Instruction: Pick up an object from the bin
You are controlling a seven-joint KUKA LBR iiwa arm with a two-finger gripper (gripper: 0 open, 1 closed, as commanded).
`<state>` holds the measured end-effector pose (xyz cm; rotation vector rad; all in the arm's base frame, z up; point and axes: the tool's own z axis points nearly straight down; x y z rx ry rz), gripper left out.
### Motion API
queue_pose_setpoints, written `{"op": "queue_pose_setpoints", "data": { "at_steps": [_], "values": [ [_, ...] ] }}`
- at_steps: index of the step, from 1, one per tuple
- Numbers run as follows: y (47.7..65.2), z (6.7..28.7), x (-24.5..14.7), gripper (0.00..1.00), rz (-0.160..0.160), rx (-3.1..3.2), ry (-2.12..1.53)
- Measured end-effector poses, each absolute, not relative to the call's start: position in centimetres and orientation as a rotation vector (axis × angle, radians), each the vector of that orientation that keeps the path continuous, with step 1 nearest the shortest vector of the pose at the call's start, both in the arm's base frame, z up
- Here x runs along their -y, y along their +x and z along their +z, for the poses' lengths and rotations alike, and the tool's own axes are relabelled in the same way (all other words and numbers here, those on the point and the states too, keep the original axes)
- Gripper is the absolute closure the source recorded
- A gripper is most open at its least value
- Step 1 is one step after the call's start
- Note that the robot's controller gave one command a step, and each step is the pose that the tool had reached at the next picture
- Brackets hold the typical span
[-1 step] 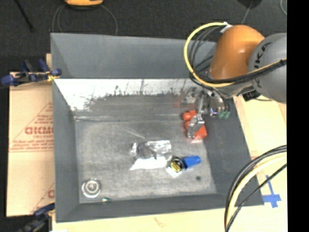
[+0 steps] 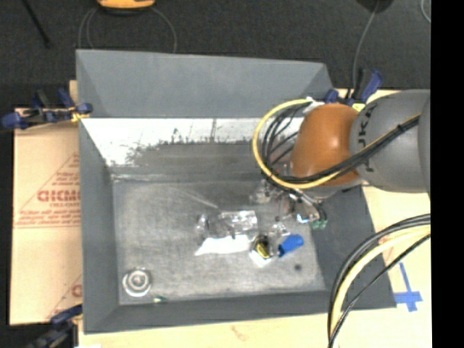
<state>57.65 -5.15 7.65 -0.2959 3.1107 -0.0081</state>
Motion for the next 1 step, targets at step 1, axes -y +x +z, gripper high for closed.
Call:
{"op": "queue_pose_setpoints", "data": {
  "at_steps": [1],
  "values": [
    [59.72,7.78,0.95,0.0,-0.014,-3.081,-0.561]
  ]
}}
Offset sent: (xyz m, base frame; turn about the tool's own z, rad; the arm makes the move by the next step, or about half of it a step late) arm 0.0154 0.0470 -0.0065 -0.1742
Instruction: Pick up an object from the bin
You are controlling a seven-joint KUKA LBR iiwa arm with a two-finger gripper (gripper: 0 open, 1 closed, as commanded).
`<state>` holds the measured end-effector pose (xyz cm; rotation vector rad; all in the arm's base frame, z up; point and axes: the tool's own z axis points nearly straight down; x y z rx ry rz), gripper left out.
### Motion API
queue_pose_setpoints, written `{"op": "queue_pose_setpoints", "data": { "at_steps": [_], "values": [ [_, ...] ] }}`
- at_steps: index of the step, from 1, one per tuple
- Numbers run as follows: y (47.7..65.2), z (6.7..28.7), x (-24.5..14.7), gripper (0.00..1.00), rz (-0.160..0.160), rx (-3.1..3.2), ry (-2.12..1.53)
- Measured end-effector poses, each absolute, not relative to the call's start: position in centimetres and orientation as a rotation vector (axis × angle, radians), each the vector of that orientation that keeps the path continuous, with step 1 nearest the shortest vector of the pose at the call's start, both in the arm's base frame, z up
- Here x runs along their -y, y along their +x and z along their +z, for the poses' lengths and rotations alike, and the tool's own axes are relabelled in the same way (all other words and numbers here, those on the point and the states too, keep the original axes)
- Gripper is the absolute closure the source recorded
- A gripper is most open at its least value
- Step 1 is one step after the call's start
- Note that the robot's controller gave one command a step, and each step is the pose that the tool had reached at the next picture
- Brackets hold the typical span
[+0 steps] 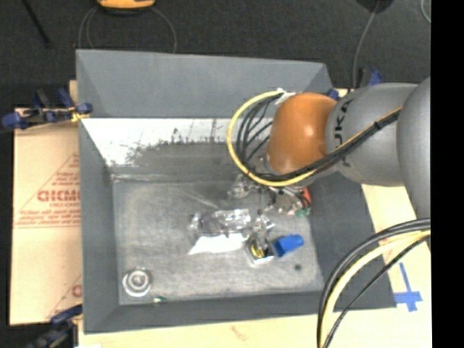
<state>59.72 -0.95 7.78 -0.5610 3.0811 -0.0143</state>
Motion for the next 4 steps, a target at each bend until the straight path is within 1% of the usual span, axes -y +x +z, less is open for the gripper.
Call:
{"op": "queue_pose_setpoints", "data": {
  "at_steps": [1,2,3,4],
  "values": [
    [59.9,7.8,0.6,1.0,-0.007,-3.068,-0.558],
    [62.5,7.8,-3.0,1.0,-0.017,-2.933,-1.105],
    [62.8,7.8,-3.5,1.0,-0.01,-2.972,-0.995],
    [63.6,7.7,-4.1,1.0,-0.011,-2.876,-1.26]
  ]
}}
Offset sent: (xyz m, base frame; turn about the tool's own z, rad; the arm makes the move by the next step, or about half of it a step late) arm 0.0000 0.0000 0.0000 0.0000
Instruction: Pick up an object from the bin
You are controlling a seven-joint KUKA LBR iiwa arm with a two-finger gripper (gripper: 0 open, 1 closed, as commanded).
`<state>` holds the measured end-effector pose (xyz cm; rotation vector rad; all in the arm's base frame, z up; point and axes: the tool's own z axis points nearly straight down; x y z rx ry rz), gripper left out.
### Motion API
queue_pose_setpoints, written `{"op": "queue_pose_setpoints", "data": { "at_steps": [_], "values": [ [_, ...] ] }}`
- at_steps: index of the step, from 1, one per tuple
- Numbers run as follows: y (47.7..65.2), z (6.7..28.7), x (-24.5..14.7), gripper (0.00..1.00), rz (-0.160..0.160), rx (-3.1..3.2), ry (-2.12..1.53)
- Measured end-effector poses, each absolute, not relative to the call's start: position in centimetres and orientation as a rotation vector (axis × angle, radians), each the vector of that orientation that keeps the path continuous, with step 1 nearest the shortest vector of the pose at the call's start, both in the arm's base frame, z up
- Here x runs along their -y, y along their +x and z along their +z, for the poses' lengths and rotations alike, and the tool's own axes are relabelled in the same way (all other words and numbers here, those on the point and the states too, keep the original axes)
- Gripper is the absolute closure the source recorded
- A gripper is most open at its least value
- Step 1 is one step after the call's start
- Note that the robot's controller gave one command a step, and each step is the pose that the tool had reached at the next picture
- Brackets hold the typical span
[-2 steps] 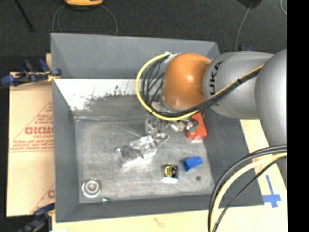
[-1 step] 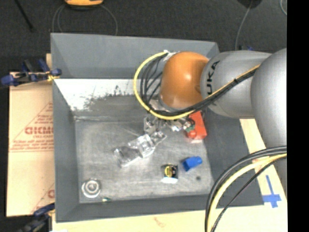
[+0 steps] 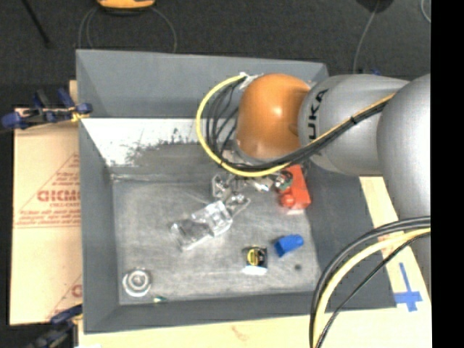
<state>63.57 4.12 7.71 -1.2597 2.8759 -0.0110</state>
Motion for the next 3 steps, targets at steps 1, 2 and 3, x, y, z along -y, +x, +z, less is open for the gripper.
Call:
{"op": "queue_pose_setpoints", "data": {
  "at_steps": [1,2,3],
  "values": [
    [64.5,11.2,-5.3,1.0,-0.005,-2.687,-1.612],
    [58.8,13.2,-2.0,1.0,-0.002,-2.484,-1.92],
    [56.9,11.7,-1.6,1.0,0.001,-2.394,-2.032]
  ]
}}
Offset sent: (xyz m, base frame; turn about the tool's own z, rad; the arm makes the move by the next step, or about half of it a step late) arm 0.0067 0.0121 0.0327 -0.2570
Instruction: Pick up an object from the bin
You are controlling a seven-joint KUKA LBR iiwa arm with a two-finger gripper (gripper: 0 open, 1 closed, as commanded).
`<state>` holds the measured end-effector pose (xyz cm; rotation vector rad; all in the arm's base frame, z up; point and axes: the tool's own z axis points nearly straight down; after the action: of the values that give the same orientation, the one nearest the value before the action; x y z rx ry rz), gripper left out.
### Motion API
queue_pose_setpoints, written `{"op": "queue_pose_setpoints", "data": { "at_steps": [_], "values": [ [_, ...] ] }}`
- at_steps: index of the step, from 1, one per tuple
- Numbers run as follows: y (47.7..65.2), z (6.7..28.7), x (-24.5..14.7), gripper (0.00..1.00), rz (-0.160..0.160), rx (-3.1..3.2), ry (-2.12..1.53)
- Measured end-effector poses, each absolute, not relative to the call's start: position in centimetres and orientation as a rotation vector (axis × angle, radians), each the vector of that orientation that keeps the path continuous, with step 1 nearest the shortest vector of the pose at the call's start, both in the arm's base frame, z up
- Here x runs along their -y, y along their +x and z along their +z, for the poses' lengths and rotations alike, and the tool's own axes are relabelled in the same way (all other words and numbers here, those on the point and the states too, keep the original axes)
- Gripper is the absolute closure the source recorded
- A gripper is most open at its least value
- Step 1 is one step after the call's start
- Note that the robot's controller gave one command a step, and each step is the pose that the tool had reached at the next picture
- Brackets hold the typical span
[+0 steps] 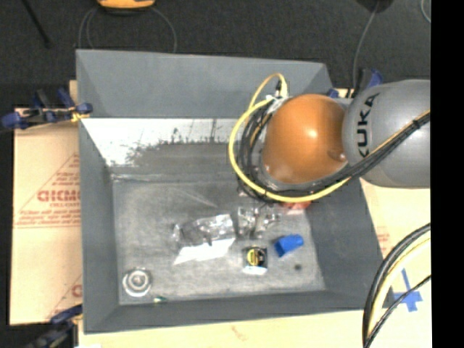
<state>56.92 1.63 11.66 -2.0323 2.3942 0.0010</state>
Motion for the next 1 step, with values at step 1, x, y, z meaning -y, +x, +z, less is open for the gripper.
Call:
{"op": "queue_pose_setpoints", "data": {
  "at_steps": [1],
  "values": [
    [56.97,11.7,-1.59,0.0,-0.001,-2.395,-2.03]
  ]
}}
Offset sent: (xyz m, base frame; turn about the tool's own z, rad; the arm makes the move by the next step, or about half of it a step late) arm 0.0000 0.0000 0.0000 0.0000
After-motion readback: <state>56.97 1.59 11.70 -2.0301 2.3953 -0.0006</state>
